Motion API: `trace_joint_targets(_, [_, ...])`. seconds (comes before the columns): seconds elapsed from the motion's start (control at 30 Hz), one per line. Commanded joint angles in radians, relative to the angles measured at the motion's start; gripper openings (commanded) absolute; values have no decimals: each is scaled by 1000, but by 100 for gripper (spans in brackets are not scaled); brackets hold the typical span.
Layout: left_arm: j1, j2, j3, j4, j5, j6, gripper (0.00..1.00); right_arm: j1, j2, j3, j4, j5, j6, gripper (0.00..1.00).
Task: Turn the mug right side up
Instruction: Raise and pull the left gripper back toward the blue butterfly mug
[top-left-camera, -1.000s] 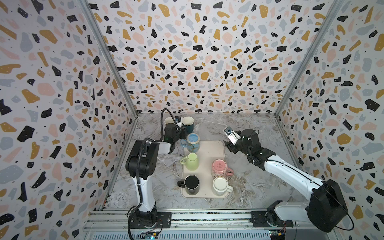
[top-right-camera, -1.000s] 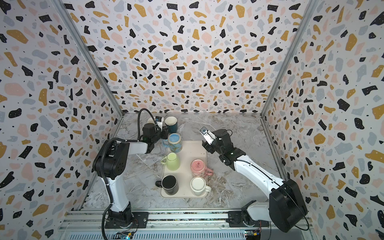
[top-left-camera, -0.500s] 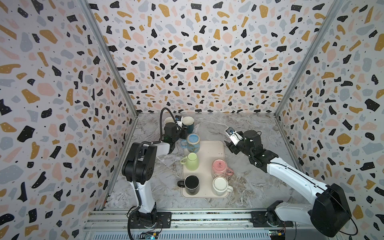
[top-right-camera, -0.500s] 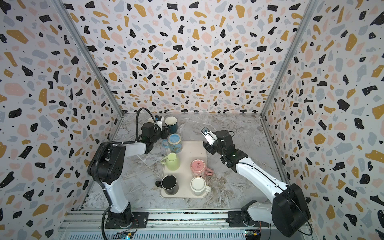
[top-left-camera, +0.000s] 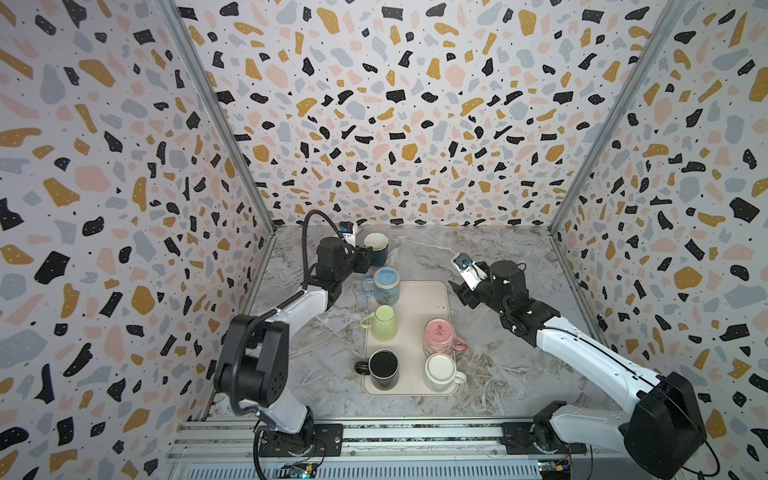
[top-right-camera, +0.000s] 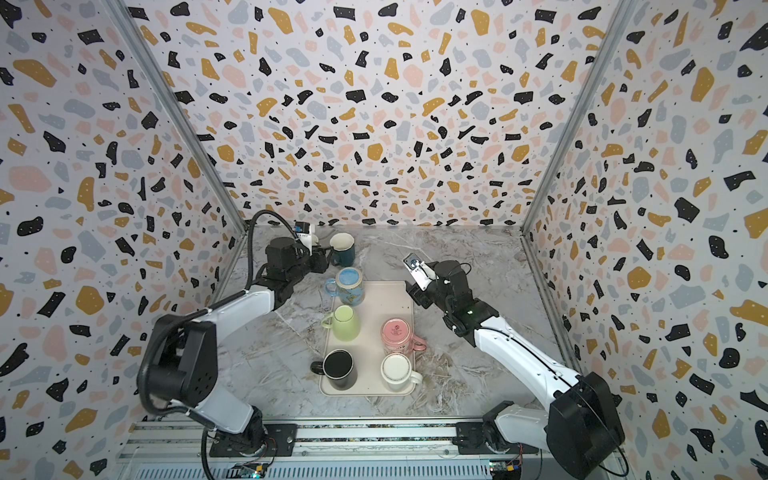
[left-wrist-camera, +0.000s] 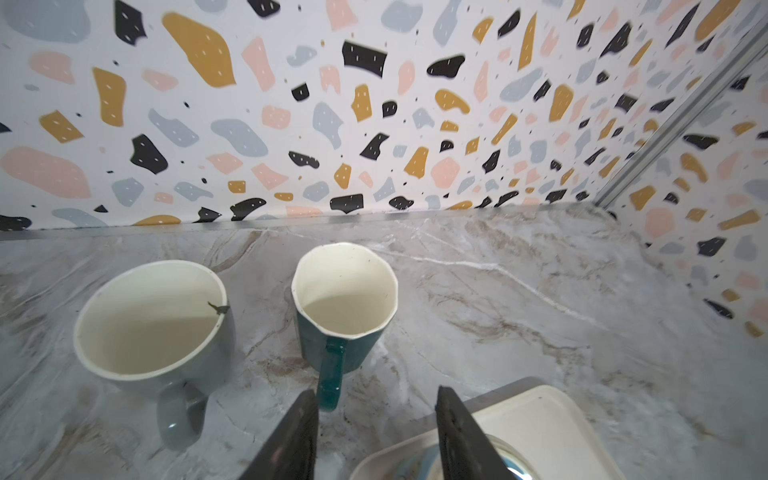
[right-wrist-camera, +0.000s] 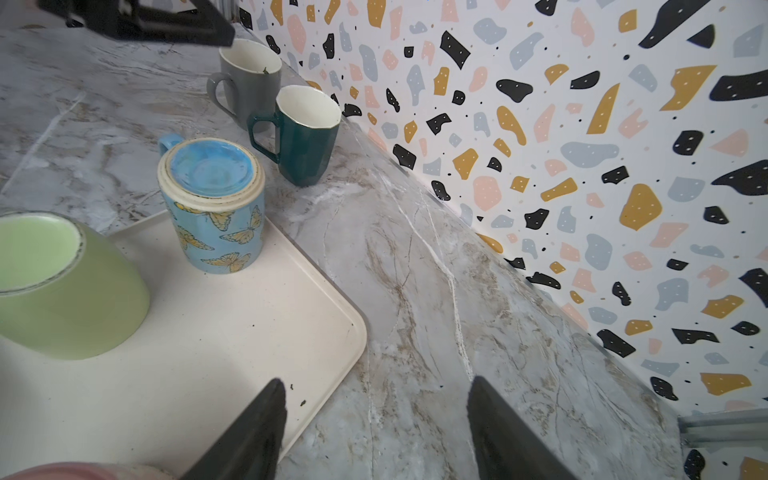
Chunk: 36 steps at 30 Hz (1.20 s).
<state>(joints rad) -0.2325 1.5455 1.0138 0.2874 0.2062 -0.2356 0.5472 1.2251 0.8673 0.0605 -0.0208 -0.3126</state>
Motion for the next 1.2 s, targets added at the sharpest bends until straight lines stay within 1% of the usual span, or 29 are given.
trace_joint_targets(0.0, [-7, -122, 55, -221, 23, -191, 48, -1, -24, 26, 12, -65, 51, 72])
trace_joint_targets(0.13, [-1, -238, 34, -366, 29, -441, 51, 0, -35, 31, 11, -120, 98, 73])
trace_joint_targets(0.2, [15, -293, -7, -381, 76, -587, 53, 3, -42, 32, 9, -146, 121, 73])
trace_joint_targets(0.23, [24, -316, -36, -368, 98, -635, 53, 2, -47, 29, 9, -155, 129, 73])
trace_joint_targets(0.27, [31, -344, -75, -343, 113, -746, 52, 5, -53, 28, 8, -167, 137, 74])
trace_joint_targets(0.4, [38, -446, -247, -182, 151, -1081, 50, 12, -67, 20, 9, -193, 165, 74])
trace_joint_targets(0.47, [38, -491, -310, -139, 136, -1206, 51, 16, -74, 19, 9, -194, 171, 74])
trace_joint_targets(0.5, [38, -517, -332, -140, 112, -1253, 51, 17, -77, 17, 10, -194, 173, 75])
trace_joint_targets(0.6, [38, -589, -395, -169, 5, -1378, 52, 21, -86, 16, 10, -191, 175, 75])
trace_joint_targets(0.7, [37, -625, -480, -109, -64, -1508, 53, 22, -91, 14, 12, -182, 179, 75])
trace_joint_targets(0.8, [37, -583, -531, -44, -54, -1612, 53, 22, -90, 13, 12, -173, 179, 76])
trace_joint_targets(0.87, [36, -528, -546, 47, -24, -1657, 53, 22, -86, 14, 11, -169, 179, 76])
trace_joint_targets(0.97, [36, -425, -516, 110, 18, -1672, 53, 22, -75, 22, 7, -159, 174, 76])
trace_joint_targets(1.17, [36, -248, -468, 255, 42, -1693, 52, 18, -48, 38, 2, -137, 163, 76])
